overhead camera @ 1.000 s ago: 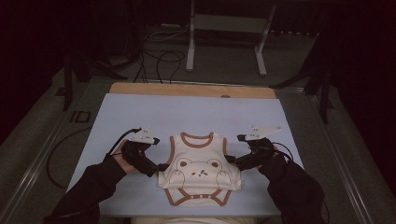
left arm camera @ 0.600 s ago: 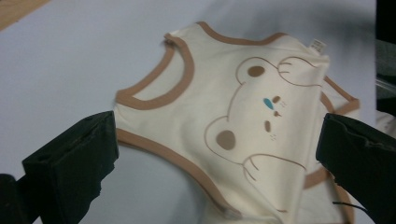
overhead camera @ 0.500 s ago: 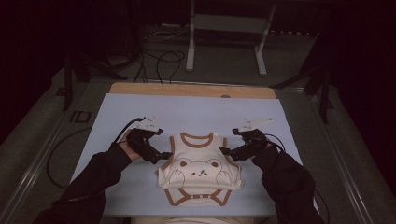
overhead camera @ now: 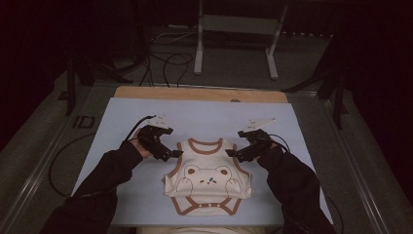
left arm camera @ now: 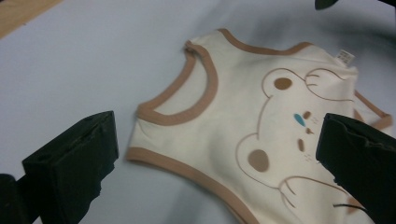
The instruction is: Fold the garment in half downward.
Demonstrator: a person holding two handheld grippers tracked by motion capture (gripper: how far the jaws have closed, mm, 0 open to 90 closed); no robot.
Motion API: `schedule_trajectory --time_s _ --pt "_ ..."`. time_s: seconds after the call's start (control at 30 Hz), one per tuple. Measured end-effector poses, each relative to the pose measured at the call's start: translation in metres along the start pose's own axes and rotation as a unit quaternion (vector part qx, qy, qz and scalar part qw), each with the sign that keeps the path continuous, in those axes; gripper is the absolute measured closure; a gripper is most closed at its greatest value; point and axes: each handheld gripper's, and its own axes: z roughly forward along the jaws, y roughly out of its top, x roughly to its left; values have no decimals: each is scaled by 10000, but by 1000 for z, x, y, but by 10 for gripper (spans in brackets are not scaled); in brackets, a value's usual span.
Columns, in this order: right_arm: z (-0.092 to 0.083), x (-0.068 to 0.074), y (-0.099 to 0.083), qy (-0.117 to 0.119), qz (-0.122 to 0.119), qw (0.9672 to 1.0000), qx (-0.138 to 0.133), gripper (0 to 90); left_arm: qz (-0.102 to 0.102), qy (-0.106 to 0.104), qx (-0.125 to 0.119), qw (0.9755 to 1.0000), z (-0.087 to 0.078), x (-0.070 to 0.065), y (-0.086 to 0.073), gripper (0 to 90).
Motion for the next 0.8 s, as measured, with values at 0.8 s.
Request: schedule_trajectory --time_s 0.8 --pt "45 -39 -22 108 281 9991 308 110 -212 14 389 9990 52 35 -16 20"
